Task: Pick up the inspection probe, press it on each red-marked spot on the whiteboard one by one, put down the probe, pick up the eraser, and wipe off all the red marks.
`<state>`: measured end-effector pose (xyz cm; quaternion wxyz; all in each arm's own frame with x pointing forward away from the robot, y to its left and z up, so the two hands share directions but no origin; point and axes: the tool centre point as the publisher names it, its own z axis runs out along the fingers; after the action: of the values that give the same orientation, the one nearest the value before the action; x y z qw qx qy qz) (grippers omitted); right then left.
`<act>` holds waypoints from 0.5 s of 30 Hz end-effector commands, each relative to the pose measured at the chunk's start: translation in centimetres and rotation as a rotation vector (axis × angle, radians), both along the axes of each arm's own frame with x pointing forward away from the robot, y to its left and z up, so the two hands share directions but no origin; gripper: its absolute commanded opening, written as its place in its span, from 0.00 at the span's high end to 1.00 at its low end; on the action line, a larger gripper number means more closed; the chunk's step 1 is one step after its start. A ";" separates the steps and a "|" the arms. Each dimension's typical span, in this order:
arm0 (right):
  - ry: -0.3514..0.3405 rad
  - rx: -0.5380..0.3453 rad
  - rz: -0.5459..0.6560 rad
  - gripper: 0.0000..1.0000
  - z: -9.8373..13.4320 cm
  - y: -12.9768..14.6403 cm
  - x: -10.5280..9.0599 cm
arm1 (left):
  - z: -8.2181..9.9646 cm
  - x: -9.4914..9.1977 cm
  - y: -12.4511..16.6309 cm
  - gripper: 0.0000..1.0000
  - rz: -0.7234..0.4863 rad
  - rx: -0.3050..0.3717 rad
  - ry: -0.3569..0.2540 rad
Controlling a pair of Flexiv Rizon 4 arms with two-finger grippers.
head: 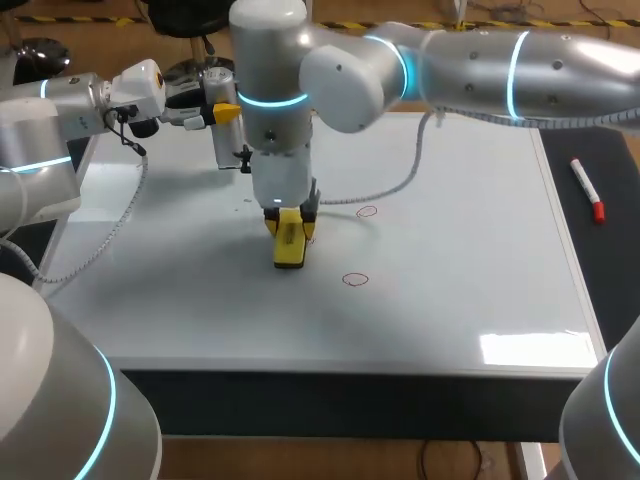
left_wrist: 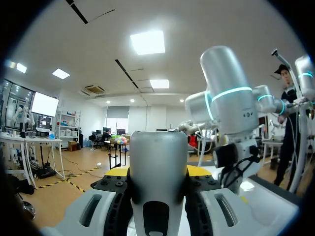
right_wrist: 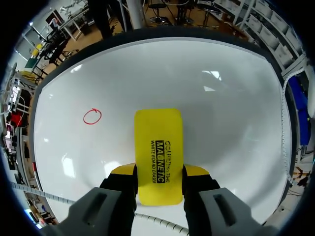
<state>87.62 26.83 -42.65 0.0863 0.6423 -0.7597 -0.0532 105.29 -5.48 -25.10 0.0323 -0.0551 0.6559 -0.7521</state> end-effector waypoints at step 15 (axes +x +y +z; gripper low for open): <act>0.050 -0.008 -0.061 1.00 -2.5 -3.7 -1.9 | 0.1 -0.1 -0.1 1.00 0.004 0.000 -0.001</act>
<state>86.21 24.30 -43.28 0.1106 0.6168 -0.7761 -0.0705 105.29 -5.48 -25.10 0.0323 -0.0551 0.6559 -0.7521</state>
